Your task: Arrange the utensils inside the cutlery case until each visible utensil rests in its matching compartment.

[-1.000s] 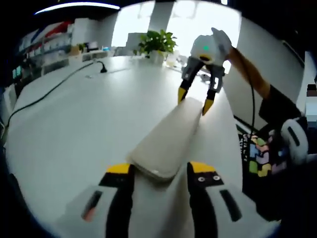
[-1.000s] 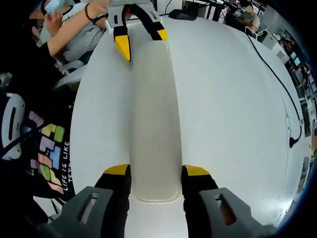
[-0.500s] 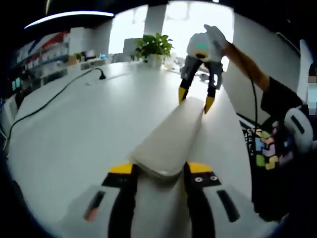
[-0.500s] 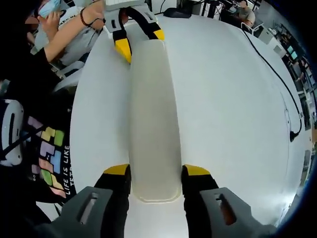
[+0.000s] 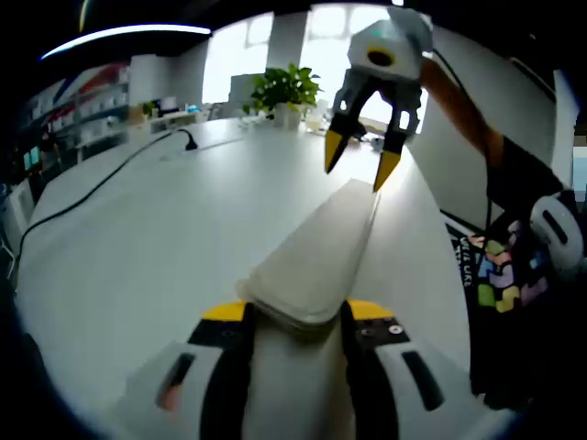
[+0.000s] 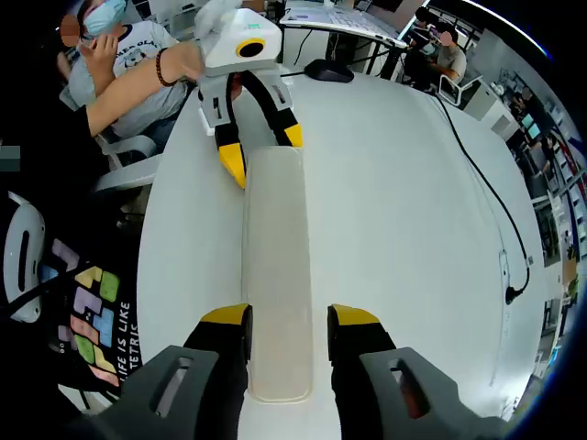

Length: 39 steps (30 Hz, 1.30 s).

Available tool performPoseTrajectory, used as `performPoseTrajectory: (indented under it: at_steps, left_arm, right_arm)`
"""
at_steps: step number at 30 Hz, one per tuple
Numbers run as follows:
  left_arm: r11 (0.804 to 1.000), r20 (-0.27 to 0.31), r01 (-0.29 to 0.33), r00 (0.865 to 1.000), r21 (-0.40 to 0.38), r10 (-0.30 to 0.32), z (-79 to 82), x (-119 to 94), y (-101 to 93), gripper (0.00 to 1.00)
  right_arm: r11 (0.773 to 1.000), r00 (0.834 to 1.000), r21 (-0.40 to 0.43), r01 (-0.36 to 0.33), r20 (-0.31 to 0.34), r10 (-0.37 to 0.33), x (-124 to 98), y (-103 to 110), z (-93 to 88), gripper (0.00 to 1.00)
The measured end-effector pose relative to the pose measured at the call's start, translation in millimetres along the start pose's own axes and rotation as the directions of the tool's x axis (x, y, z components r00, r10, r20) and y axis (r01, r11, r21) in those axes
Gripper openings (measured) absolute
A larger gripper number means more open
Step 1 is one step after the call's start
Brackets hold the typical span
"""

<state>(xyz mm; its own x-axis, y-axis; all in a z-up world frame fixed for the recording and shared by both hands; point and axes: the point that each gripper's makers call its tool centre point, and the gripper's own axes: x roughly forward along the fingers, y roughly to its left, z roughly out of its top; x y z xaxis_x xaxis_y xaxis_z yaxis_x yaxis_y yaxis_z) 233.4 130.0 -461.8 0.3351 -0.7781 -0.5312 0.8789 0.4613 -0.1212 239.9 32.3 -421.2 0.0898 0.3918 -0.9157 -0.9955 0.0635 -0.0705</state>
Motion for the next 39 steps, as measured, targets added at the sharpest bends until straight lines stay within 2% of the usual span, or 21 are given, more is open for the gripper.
performPoseTrajectory:
  at_steps: [3,8,16,27,33,39]
  left_arm:
    - [1.0,0.004,-0.011,1.0,0.012,0.011,-1.2,-1.3,2.1,0.44]
    - [1.0,0.012,-0.013,1.0,0.013,0.013,-2.6,-3.4,2.3,0.44]
    - [0.999,0.025,-0.013,1.0,0.036,0.012,-1.6,-0.6,-0.4,0.44]
    - [0.998,0.04,-0.024,0.999,0.05,0.022,-0.5,1.4,0.4,0.42]
    - [0.998,0.045,-0.025,0.999,0.051,0.023,1.2,2.9,1.0,0.37]
    - [0.998,0.057,-0.027,0.998,0.051,0.024,1.3,2.8,1.9,0.37]
  right_arm:
    - [1.0,1.0,-0.029,0.011,0.029,-0.01,9.0,1.5,17.8,0.22]
    - [0.996,0.996,-0.091,0.013,0.087,-0.005,21.7,8.4,50.3,0.22]
    - [0.993,0.991,-0.116,0.026,0.136,-0.01,37.8,10.3,83.1,0.21]
    - [0.997,0.991,-0.082,0.006,0.137,0.006,50.4,4.9,89.1,0.17]
    - [0.996,0.99,-0.084,-0.024,0.134,0.036,55.8,9.5,89.7,0.16]
    - [0.997,0.988,-0.054,-0.061,0.136,0.068,57.2,15.5,90.5,0.08]
